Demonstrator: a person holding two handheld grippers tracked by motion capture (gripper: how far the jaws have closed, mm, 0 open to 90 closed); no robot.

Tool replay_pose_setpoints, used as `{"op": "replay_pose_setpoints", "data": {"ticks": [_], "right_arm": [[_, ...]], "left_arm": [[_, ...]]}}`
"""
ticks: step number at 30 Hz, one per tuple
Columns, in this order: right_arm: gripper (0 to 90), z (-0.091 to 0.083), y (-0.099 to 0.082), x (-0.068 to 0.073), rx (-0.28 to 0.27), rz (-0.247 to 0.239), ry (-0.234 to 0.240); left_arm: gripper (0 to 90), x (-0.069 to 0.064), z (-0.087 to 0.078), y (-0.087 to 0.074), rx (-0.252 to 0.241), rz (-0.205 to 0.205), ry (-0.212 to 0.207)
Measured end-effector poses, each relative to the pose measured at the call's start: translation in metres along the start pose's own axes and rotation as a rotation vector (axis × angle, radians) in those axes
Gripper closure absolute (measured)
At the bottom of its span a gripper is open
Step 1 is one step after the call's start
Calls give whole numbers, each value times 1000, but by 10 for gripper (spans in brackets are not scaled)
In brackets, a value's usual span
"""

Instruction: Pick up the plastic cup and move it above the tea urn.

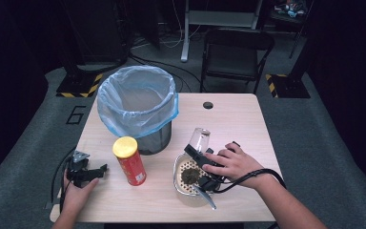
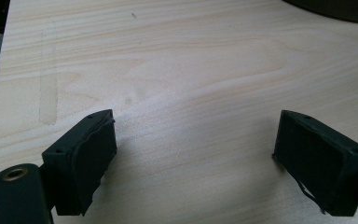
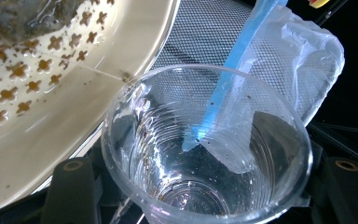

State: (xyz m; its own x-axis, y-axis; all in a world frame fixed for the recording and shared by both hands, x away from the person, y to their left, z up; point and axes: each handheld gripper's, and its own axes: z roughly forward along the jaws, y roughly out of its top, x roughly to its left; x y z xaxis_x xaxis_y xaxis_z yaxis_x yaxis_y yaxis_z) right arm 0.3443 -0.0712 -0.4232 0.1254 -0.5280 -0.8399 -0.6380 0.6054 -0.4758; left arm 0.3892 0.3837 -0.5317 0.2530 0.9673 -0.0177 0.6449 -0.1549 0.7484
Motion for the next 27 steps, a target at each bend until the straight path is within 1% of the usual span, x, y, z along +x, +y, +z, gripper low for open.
{"op": "replay_pose_setpoints", "data": {"ticks": [1,2,3,4,5,6,7,8,9,10,11,12,13,14,15,16,17,21,22,23,24,25,26,27], "right_arm": [[336,0,0,-1,-2,-1,2],[335,1,0,-2,-11,-26,0],[335,0,0,-2,0,-5,-17],[334,-1,0,-3,-2,-6,-25],[334,0,2,-1,-10,23,-45],[333,0,2,-2,-11,-17,4],[333,-1,1,-5,-11,-30,-12],[332,-1,3,-3,-3,-10,-26],[332,-1,3,-5,-7,-30,-36],[332,-1,3,-5,-7,-30,-36],[332,0,4,-3,-30,-23,9],[332,0,4,-2,-25,-15,14],[331,-1,4,-4,-17,-9,-7],[331,-1,5,-5,-20,-22,-11],[330,-1,5,-6,-33,-41,22],[329,-1,5,-4,-22,-20,2],[329,-1,5,-6,-27,-43,-27],[327,-1,5,-4,-30,-26,-29],[327,0,4,-8,-47,-64,-21],[327,0,4,-8,-48,-64,-25],[327,0,4,-6,-38,-62,-5],[327,-1,4,-4,-31,-39,-1],[327,-1,4,-1,-32,0,7],[327,-1,4,-2,-32,-4,20]], "left_arm": [[125,0,0,0,0,-2,0],[124,0,0,0,0,0,0],[125,0,0,0,0,-1,0],[125,0,0,0,0,0,0],[125,0,0,0,0,0,0],[125,0,0,0,0,0,0],[125,0,0,0,-1,0,0],[124,0,0,0,0,-1,0],[125,0,0,0,0,0,0],[125,0,0,0,0,0,0],[124,0,0,0,0,-1,0],[125,0,0,0,0,0,0],[125,0,0,0,0,-1,0],[125,0,0,0,0,0,0],[125,0,0,0,-1,-1,0],[125,0,0,0,0,0,0],[125,0,0,0,0,-1,0],[125,0,0,0,0,0,0],[125,0,0,0,-1,-1,0],[125,0,0,0,0,0,0],[125,0,0,0,-1,0,0],[125,0,0,0,0,0,0],[124,0,0,0,0,0,0],[125,0,0,0,0,0,0]]}}
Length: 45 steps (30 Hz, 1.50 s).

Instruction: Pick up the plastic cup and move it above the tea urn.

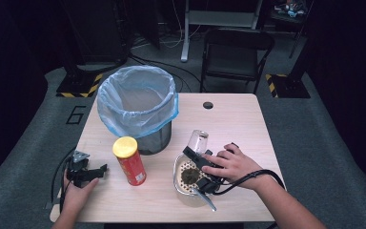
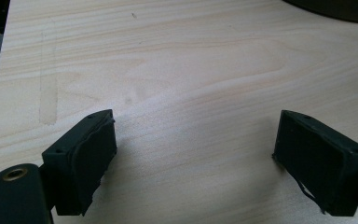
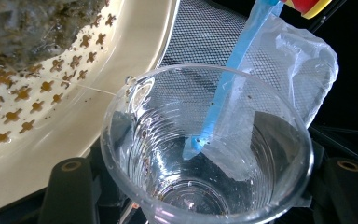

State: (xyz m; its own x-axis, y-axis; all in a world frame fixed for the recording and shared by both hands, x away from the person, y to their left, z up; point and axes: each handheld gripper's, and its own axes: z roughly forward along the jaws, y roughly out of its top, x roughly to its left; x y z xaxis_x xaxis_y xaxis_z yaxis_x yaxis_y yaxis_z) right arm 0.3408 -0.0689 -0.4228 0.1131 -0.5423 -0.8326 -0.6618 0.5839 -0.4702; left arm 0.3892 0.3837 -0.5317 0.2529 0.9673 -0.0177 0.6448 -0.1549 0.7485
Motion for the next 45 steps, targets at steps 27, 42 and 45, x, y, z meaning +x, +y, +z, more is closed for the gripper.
{"op": "replay_pose_setpoints", "data": {"ticks": [27,42,45], "right_arm": [[322,-15,-38,-38,-170,762,-12],[322,-7,-107,-45,-387,1709,247],[324,-4,-114,-37,-455,1866,298]], "left_arm": [[124,0,0,0,0,1,-1],[124,0,0,0,0,0,-2],[124,0,0,0,0,0,-2]]}}
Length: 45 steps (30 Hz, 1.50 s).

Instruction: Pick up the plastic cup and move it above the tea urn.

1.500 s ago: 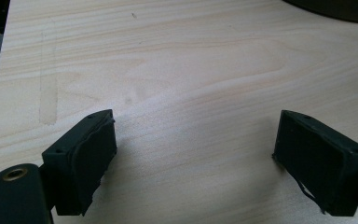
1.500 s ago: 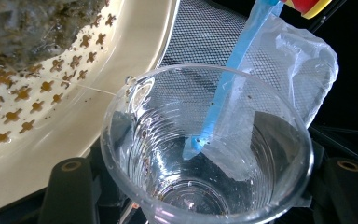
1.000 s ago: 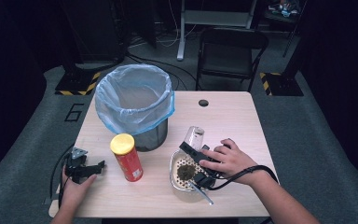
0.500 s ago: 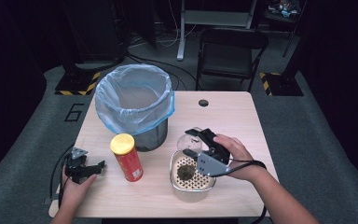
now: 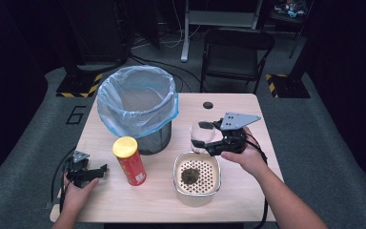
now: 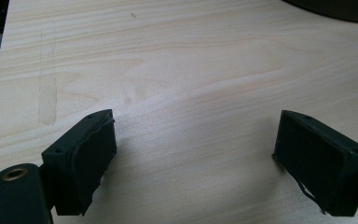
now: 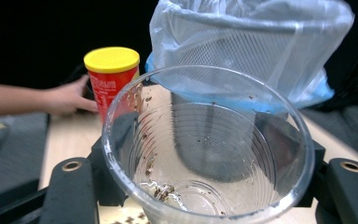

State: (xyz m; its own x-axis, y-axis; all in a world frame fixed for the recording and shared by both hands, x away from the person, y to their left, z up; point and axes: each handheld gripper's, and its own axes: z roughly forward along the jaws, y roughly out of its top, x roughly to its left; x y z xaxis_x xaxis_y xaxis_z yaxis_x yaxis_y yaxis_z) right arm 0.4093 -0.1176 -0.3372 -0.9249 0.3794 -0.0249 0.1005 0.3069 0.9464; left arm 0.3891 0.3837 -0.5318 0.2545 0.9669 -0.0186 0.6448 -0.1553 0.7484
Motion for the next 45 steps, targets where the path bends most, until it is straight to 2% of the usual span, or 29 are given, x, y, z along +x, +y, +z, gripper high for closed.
{"op": "replay_pose_setpoints", "data": {"ticks": [1,2,7,12,19,24,27,35,41,45], "right_arm": [[325,1,-3,-4,15,50,19],[325,1,-3,-4,15,50,19],[328,4,-10,-9,63,158,54],[332,5,-9,-11,67,214,61],[333,4,-5,-9,80,213,49],[333,3,4,-4,75,184,35],[333,2,18,0,71,164,16],[326,8,74,1,54,115,-38],[324,22,114,-9,42,101,-89],[321,33,140,-19,26,126,-100]], "left_arm": [[123,0,0,0,1,0,0],[123,0,0,0,1,-2,-1],[123,0,0,0,3,-2,1],[123,1,0,0,4,4,14],[118,0,0,0,7,-1,6],[112,0,0,0,3,-2,1],[112,0,0,0,2,-2,1],[112,0,0,0,1,-2,1],[112,0,0,0,1,-2,1],[115,-1,0,0,4,-10,3]]}}
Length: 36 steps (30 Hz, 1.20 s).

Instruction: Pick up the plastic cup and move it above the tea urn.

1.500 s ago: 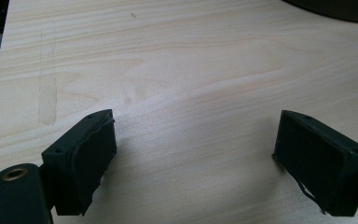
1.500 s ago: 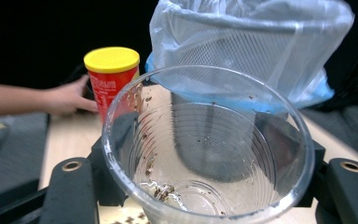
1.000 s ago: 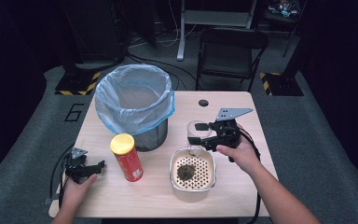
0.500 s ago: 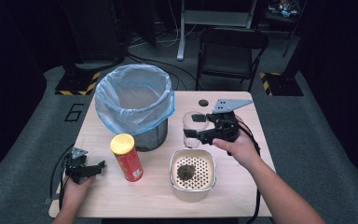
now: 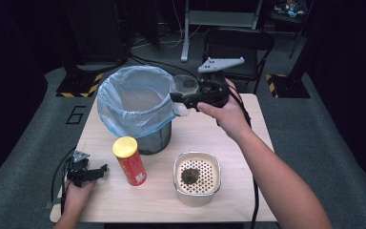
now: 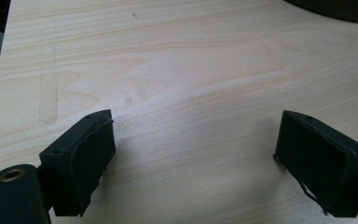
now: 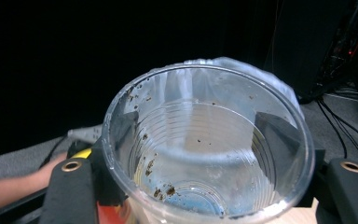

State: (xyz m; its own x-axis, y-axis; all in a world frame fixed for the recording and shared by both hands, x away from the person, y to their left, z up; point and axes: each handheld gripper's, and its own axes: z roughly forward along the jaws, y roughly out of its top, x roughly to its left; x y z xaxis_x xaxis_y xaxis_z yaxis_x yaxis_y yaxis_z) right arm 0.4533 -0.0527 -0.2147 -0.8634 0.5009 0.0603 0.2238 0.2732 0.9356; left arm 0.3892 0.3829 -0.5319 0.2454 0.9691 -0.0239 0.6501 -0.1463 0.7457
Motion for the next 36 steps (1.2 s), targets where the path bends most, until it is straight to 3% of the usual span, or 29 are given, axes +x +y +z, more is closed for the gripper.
{"op": "replay_pose_setpoints", "data": {"ticks": [7,12,18,19,24,29,36], "right_arm": [[326,31,26,-8,-27,12,-11],[328,58,33,-8,-2,-12,-51],[324,92,32,-6,0,-22,-54],[320,98,32,-6,9,-41,-55],[313,119,29,-3,11,-32,-52],[309,133,25,0,50,-29,-66],[302,149,26,1,46,-12,-58]], "left_arm": [[115,0,0,0,-8,-2,3],[115,0,1,0,-10,1,4],[118,0,0,0,-4,4,2],[118,0,0,0,-4,4,2],[118,1,0,0,1,10,0],[118,0,-1,0,3,5,-2],[117,0,-1,0,5,13,-8]]}}
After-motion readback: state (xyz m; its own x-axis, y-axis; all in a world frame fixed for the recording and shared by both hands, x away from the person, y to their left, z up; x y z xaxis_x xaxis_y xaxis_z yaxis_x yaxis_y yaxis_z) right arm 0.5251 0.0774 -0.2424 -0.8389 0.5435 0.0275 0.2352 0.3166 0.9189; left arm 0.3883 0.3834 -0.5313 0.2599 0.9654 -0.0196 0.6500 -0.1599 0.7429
